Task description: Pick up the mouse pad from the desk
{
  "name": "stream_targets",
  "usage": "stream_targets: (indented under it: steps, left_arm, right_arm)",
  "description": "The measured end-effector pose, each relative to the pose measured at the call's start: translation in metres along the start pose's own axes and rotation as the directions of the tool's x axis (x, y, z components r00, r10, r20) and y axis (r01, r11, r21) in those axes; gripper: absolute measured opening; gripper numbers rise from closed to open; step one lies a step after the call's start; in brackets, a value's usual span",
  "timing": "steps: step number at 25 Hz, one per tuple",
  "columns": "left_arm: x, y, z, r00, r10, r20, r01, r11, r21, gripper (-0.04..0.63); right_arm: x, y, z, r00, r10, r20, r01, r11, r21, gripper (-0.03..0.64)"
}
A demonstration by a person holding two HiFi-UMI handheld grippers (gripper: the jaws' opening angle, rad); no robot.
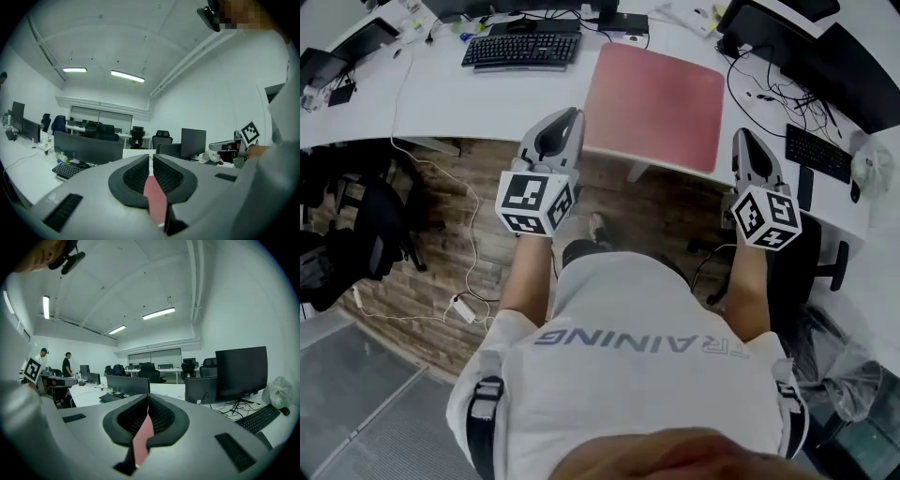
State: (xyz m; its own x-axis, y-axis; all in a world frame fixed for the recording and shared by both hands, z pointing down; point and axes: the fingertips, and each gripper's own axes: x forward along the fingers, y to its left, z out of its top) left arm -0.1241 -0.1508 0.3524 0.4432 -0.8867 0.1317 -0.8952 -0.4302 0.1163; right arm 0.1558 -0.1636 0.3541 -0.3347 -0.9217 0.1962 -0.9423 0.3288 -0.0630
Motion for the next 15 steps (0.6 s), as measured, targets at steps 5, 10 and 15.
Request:
stream_targets:
  steps: [5,10,15]
  left_arm:
    - [0.031,0.029,0.005,0.998,-0.064,-0.003,0.064,0.998,-0.003,0.051]
    - [0.055,0.045,-0.003,0.993,-0.116,-0.02,0.115,0.993,-0.013,0.051]
    - [0.075,0.049,-0.016,0.988,-0.146,-0.051,0.144,0.989,-0.035,0.051]
  right_arm:
    - [0.022,-0.005,0.001,0.996,-0.085,-0.007,0.085,0.996,0.005,0.025]
    - [0.033,-0.002,-0.008,0.989,-0.144,-0.031,0.143,0.99,-0.008,0.025]
    - [0.041,-0.014,-0.021,0.979,-0.187,-0.076,0.186,0.982,-0.017,0.025]
